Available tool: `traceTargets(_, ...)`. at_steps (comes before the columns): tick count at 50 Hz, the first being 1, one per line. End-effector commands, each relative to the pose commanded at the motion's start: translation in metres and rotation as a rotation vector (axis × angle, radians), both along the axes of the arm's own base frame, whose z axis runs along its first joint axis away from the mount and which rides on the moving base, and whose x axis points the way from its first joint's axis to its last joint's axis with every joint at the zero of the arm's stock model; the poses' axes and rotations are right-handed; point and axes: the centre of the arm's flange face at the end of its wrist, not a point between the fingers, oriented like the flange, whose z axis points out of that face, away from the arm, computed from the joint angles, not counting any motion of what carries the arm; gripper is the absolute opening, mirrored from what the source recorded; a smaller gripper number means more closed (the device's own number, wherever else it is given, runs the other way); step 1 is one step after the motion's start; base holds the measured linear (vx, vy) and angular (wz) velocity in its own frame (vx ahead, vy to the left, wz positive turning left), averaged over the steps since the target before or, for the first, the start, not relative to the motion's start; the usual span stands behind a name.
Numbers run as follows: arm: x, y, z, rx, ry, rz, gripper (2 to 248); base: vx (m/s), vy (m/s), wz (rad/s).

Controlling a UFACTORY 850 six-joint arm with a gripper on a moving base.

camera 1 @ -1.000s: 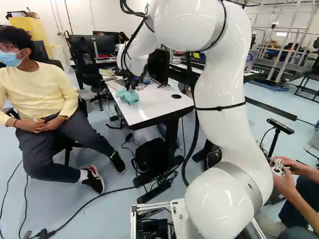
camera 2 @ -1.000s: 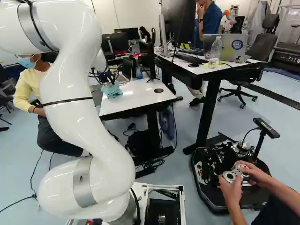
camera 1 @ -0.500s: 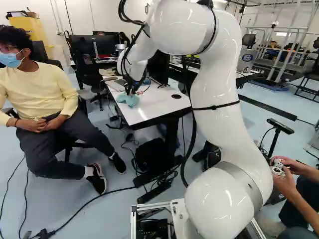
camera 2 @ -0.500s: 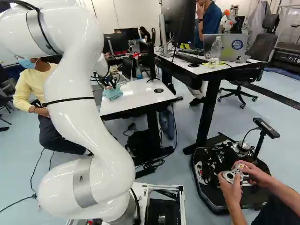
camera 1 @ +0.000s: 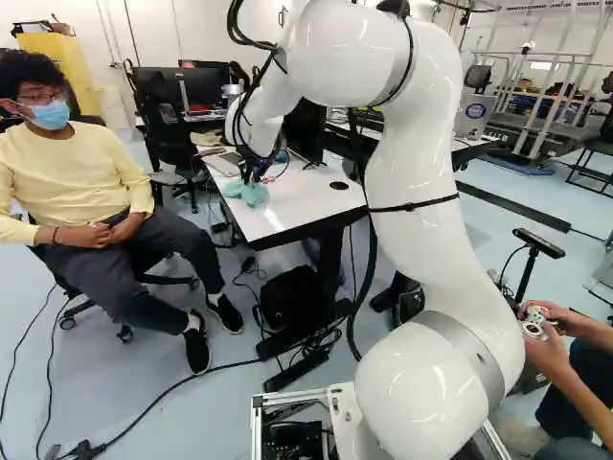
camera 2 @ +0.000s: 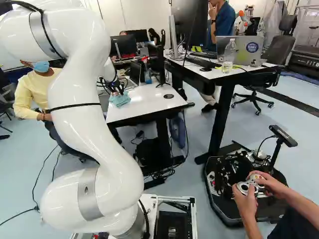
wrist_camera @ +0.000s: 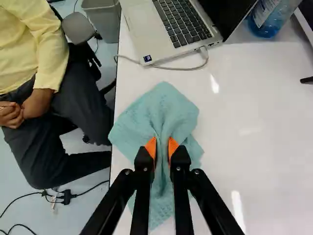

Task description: Clean the table with the green towel

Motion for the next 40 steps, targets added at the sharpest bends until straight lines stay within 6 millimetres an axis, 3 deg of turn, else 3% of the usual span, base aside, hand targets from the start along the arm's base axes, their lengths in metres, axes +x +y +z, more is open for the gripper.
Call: traceTargets(40, -0.0055, -0.0017, -0.004, -0.025, 0.073, 0.004, 51, 0.0, 0.0, 0.0)
